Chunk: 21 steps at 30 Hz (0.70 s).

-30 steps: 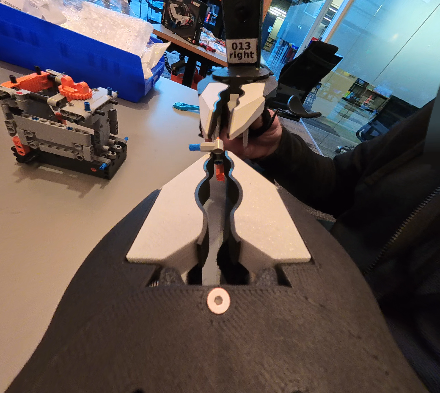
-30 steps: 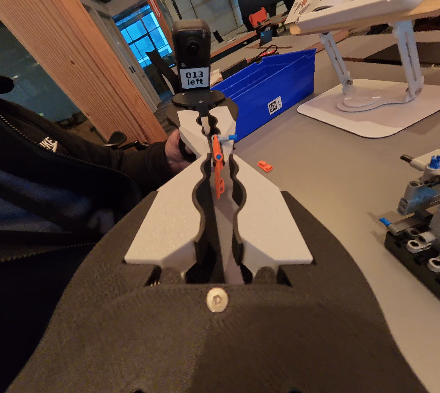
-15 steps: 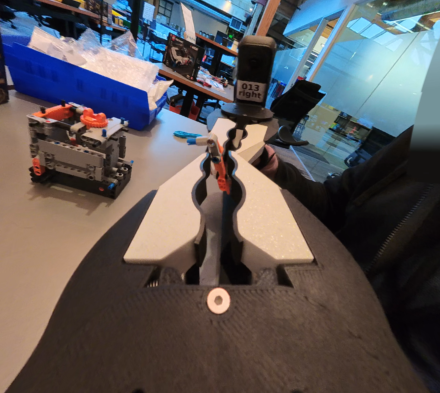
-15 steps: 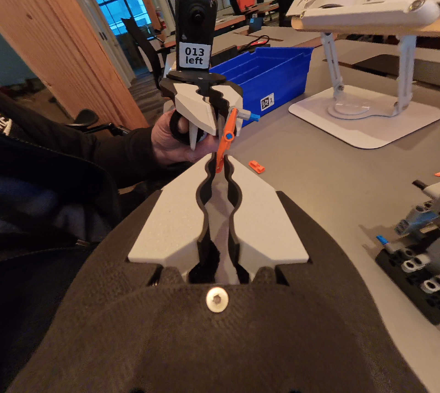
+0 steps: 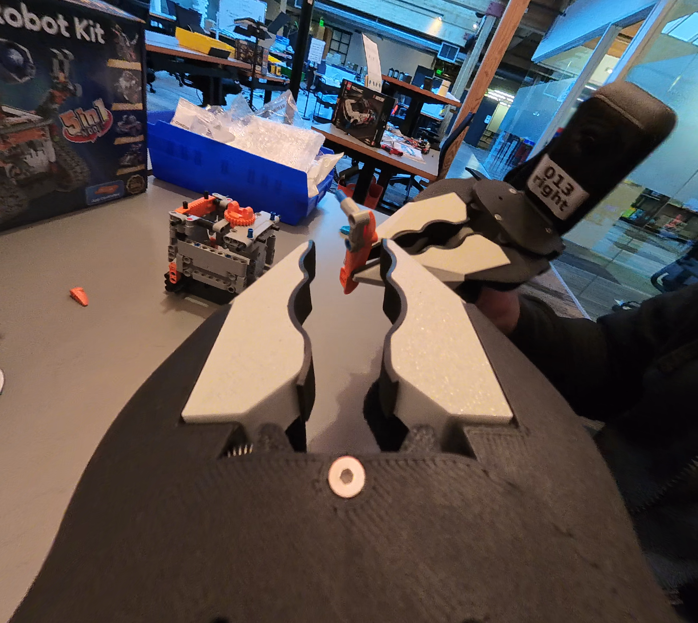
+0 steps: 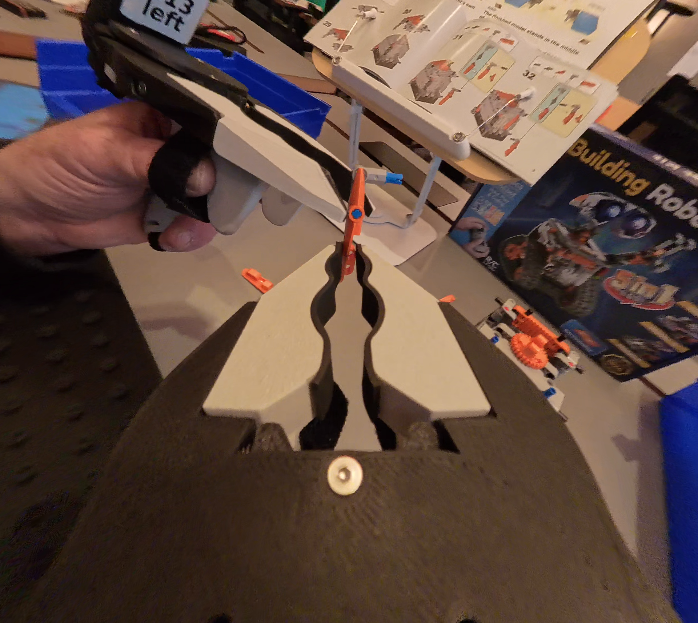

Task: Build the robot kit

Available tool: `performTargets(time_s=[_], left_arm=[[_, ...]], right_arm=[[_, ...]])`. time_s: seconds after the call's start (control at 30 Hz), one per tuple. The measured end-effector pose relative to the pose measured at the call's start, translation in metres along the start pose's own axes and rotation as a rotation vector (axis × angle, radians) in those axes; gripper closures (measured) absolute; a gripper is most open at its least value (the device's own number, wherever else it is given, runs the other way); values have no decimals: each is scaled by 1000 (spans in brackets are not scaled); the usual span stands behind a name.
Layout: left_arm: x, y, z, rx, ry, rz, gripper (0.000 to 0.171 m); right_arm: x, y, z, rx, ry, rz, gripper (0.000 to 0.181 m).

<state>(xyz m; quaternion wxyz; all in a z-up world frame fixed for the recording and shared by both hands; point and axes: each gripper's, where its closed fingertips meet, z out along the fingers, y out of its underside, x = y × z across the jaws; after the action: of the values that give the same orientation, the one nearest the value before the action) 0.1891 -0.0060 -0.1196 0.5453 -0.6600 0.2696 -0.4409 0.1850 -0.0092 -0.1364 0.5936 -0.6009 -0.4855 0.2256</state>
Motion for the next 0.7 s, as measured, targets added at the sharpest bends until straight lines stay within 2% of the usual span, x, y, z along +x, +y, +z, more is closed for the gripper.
performTargets(time_s=[0.27, 0.4, 0.47, 0.7], left_arm=[[3, -3, -5, 38, 16, -18, 139], [3, 0, -4, 29, 6, -33, 147], [4, 1, -5, 30, 11, -43, 157], [3, -3, -11, 44, 7, -35, 158]], right_arm=[[-5, -3, 6, -64, 155, -155, 177], [-3, -6, 6, -103, 246, -256, 177], [-4, -7, 8, -116, 259, -288, 177], [-8, -13, 11, -87, 207, -221, 176]])
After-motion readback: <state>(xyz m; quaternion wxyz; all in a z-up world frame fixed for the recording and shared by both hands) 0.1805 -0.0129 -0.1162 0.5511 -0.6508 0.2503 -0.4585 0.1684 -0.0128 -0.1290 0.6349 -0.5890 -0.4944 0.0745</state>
